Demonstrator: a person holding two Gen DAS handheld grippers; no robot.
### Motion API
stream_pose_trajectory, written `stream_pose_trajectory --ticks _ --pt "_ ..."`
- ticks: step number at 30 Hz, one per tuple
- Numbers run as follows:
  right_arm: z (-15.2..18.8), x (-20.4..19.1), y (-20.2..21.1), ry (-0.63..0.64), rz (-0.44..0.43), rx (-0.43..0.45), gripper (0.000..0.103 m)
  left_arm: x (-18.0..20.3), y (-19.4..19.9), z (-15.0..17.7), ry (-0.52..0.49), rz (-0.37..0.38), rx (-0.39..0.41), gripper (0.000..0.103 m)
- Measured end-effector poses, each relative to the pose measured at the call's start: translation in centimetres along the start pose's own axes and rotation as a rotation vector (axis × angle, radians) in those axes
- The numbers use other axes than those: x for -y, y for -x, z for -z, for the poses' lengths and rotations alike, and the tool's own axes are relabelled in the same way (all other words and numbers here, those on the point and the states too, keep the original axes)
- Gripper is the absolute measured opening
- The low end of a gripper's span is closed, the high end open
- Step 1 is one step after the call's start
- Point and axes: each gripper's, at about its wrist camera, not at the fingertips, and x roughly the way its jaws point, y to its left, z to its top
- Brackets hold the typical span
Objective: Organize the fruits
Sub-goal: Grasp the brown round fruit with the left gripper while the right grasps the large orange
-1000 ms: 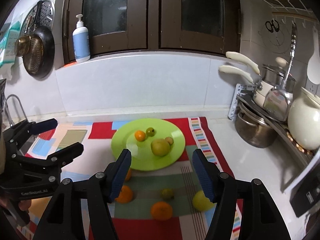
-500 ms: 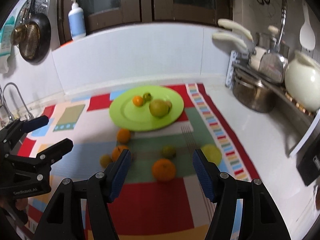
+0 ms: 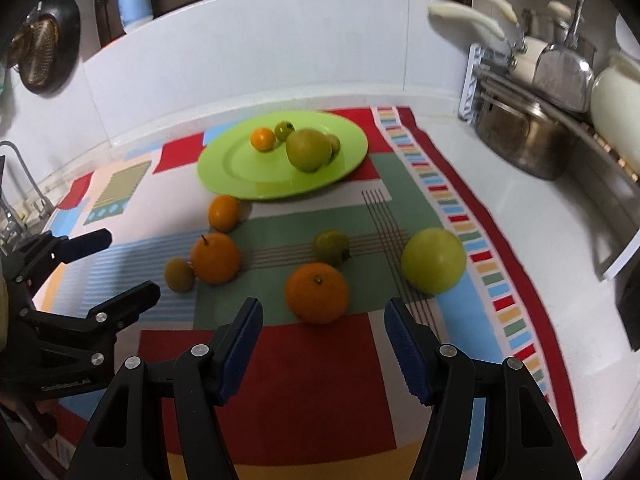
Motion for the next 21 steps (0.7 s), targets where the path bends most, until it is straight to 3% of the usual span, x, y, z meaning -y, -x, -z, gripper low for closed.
stream_pose_trajectory --ticks 8,16,21 --pt "0.1 0.3 -2.7 -0.024 -0.052 -0.054 0.055 0.0 -2.8 -0.1 0.018 0.04 -0.059 0.058" --pt "-0.3 0.5 -4.1 -0.052 -0.091 -0.079 0.047 0.0 -3.6 -0.2 0.05 0.076 -0.073 0.03" --pt "-0.5 0.8 -4.4 -0.063 -0.102 -0.08 0.044 0.0 -3.7 -0.2 0.057 0.079 -0.073 0.029"
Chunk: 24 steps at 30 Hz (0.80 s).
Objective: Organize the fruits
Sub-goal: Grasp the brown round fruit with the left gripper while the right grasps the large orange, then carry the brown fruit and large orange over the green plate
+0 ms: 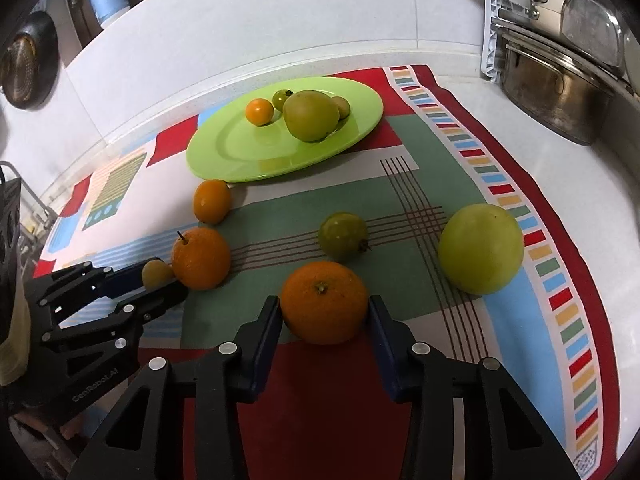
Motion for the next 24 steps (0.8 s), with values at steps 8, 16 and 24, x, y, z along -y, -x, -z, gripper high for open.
stream_pose_trajectory --ticks 8,16,24 --pt "0.2 -0.2 0.5 0.004 0.0 0.017 0.043 -0.2 0.7 0.3 0.014 0.0 0.008 0.029" --pt "0.0 -1.6 3.1 0.027 -0.007 0.092 0.043 -0.8 3.3 -0.4 0.017 -0.006 0.066 0.029" --pt "-2.7 -3.3 4.2 0.06 -0.044 0.159 0.043 -2.2 4.7 -3.2 0.008 -0.023 0.141 0.029"
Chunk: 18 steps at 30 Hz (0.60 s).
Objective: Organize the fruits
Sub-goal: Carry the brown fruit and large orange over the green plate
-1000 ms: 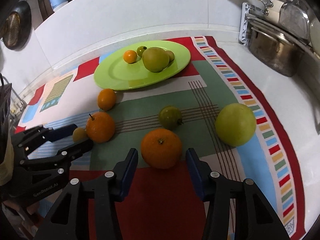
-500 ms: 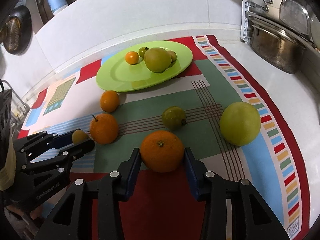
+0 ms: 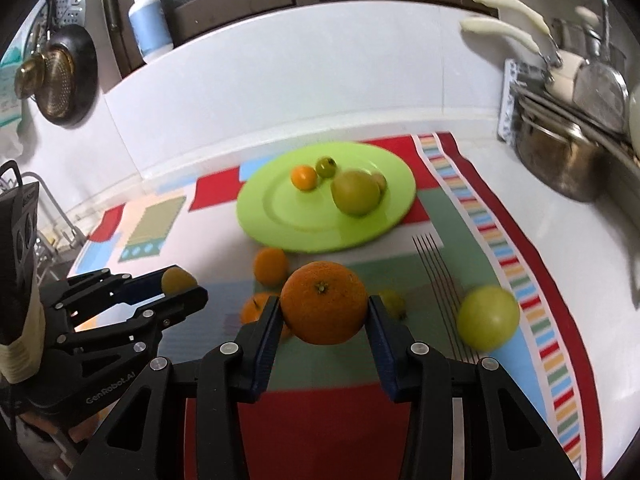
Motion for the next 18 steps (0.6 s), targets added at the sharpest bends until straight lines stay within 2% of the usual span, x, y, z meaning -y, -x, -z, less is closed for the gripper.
stream_pose_trajectory --ticks 10,18 --pt "-4.3 -0.6 -1.8 0.015 -0.023 0.035 0.043 -2.0 -1.8 -3.5 -0.02 -0.01 0.034 0.029" --pt "-6.3 -0.3 -4.9 0.015 -0.024 0.009 0.043 -3.3 -5.2 -5.7 -0.077 -0.015 0.026 0.029"
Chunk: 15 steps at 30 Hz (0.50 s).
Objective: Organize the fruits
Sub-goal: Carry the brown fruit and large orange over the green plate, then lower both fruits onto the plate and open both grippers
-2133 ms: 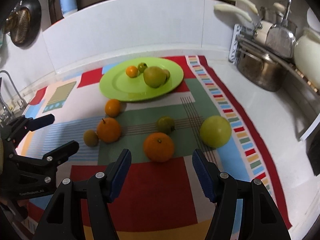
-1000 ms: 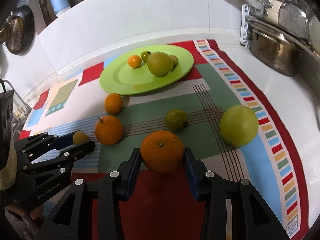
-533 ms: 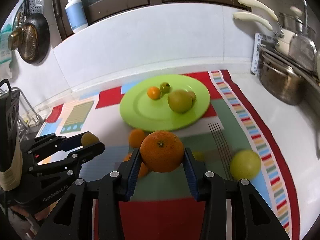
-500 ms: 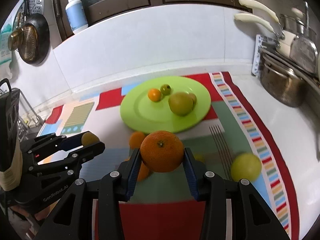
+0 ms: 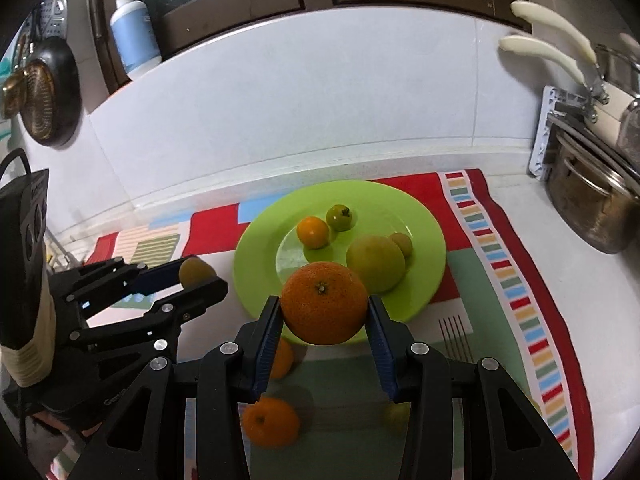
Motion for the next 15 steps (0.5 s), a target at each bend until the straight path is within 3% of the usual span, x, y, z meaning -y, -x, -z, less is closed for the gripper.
stream_pose_trajectory --ticks 15 --pt "-0.7 0.8 -5.1 0.007 0.002 -0.073 0.043 -1.0 -5.3 -1.0 -0.036 0.038 -0.038 0.029"
